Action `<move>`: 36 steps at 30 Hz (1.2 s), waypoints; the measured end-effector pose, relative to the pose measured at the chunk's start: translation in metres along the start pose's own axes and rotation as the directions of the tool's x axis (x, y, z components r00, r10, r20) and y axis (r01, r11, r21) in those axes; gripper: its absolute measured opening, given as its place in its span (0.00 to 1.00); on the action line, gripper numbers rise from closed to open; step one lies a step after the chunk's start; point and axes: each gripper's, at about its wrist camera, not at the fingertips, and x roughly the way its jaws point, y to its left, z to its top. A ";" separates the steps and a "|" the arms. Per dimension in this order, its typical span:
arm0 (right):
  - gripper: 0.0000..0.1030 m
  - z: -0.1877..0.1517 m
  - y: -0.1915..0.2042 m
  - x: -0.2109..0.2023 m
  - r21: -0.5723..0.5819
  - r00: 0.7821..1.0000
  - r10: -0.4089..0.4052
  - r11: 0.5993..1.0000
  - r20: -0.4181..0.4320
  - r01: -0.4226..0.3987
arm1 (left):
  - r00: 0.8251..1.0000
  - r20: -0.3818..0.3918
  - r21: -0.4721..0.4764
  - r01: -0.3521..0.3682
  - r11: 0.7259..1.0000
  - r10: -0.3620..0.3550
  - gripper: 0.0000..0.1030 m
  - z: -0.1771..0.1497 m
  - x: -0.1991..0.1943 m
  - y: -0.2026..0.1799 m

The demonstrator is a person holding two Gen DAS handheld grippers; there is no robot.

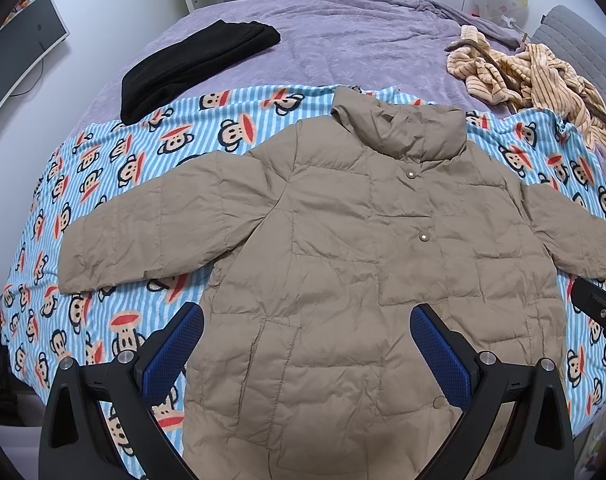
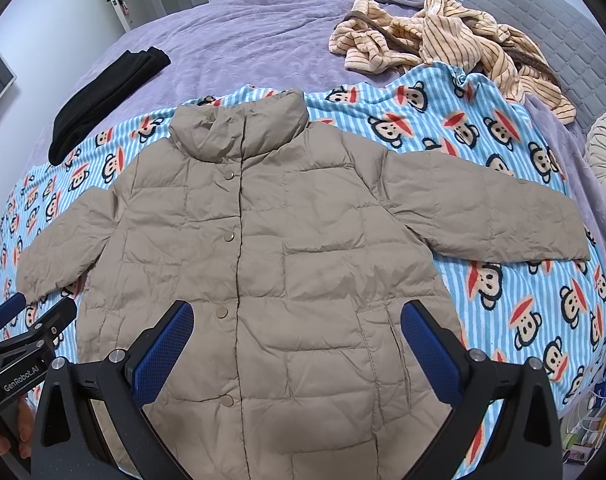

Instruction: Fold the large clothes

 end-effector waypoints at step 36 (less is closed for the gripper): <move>1.00 0.002 0.002 0.003 -0.002 1.000 0.001 1.000 -0.006 -0.001 | 1.000 -0.006 0.000 0.002 1.000 -0.002 1.00 -0.003 0.002 0.003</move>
